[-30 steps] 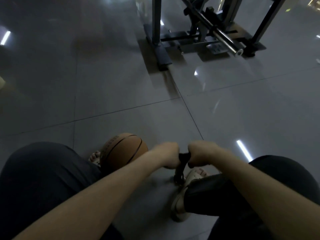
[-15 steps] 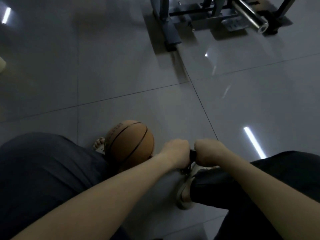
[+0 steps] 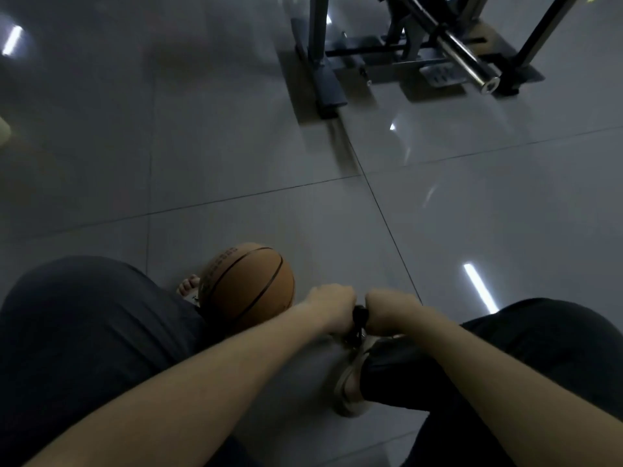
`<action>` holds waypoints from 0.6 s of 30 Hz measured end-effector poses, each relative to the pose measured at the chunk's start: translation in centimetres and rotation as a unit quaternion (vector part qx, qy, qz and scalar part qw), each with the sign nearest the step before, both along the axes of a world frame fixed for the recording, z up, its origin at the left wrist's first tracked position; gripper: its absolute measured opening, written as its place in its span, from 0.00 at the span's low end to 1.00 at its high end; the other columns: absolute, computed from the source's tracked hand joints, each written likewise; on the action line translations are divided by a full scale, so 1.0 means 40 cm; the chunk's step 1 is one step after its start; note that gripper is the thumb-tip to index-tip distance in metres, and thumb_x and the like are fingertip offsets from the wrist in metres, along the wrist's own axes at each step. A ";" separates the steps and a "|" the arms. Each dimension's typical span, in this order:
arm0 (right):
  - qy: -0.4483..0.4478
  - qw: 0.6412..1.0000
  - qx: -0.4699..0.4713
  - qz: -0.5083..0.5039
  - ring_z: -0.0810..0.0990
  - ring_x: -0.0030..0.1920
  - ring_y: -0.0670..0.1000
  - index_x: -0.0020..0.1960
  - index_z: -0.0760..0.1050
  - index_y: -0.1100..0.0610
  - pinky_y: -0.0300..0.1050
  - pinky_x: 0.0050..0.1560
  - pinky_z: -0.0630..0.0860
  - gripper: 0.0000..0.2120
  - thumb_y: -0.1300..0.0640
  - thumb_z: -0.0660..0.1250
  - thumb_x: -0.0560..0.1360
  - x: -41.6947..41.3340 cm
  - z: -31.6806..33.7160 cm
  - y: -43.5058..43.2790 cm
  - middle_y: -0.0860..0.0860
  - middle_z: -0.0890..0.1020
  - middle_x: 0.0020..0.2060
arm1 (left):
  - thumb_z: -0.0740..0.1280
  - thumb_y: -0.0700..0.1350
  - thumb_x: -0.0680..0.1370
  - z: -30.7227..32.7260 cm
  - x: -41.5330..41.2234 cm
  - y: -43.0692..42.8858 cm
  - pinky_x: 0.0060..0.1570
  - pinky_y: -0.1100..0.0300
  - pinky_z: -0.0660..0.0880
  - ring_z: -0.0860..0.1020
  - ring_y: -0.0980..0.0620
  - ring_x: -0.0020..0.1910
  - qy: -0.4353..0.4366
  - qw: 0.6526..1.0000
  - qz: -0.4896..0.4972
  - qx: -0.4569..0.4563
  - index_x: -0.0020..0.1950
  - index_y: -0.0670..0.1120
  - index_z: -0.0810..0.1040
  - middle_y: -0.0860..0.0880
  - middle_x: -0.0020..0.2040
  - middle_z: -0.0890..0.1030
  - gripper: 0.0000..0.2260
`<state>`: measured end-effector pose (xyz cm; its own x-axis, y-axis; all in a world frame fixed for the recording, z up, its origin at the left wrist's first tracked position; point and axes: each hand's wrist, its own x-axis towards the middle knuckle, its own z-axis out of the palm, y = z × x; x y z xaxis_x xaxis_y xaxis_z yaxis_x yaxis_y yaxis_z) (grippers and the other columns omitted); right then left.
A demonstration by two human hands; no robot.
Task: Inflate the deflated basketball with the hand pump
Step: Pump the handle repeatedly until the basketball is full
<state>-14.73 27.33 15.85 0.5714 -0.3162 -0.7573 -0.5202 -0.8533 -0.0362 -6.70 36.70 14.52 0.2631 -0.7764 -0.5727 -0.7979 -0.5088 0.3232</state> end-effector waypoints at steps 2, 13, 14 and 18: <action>-0.006 1.000 0.009 -0.014 0.76 0.35 0.52 0.36 0.70 0.54 0.43 0.35 0.73 0.11 0.54 0.70 0.73 0.026 0.086 -0.031 0.50 0.74 0.31 | 0.69 0.47 0.76 0.075 0.029 -0.026 0.38 0.55 0.72 0.76 0.44 0.39 -0.004 1.000 0.012 -0.015 0.44 0.44 0.76 0.45 0.44 0.81 0.07; -0.051 0.998 0.000 -0.033 0.75 0.33 0.51 0.38 0.71 0.56 0.46 0.36 0.74 0.08 0.56 0.69 0.73 0.068 0.131 -0.065 0.51 0.76 0.33 | 0.69 0.48 0.74 0.112 0.074 -0.064 0.29 0.58 0.66 0.74 0.50 0.31 -0.015 0.998 0.031 -0.050 0.36 0.47 0.71 0.49 0.34 0.75 0.11; -0.053 0.998 -0.006 -0.028 0.75 0.33 0.51 0.38 0.70 0.56 0.46 0.37 0.74 0.09 0.56 0.68 0.73 0.064 0.109 -0.072 0.51 0.76 0.33 | 0.68 0.48 0.74 0.089 0.069 -0.067 0.29 0.58 0.65 0.73 0.51 0.31 -0.011 0.998 0.033 -0.057 0.36 0.47 0.70 0.49 0.34 0.75 0.11; -0.044 0.999 -0.024 -0.014 0.76 0.37 0.53 0.37 0.67 0.54 0.47 0.39 0.76 0.10 0.55 0.65 0.73 0.032 0.017 -0.075 0.50 0.74 0.33 | 0.67 0.47 0.74 0.006 0.039 -0.059 0.31 0.58 0.64 0.73 0.46 0.32 -0.002 0.998 0.026 -0.065 0.34 0.47 0.68 0.49 0.32 0.71 0.12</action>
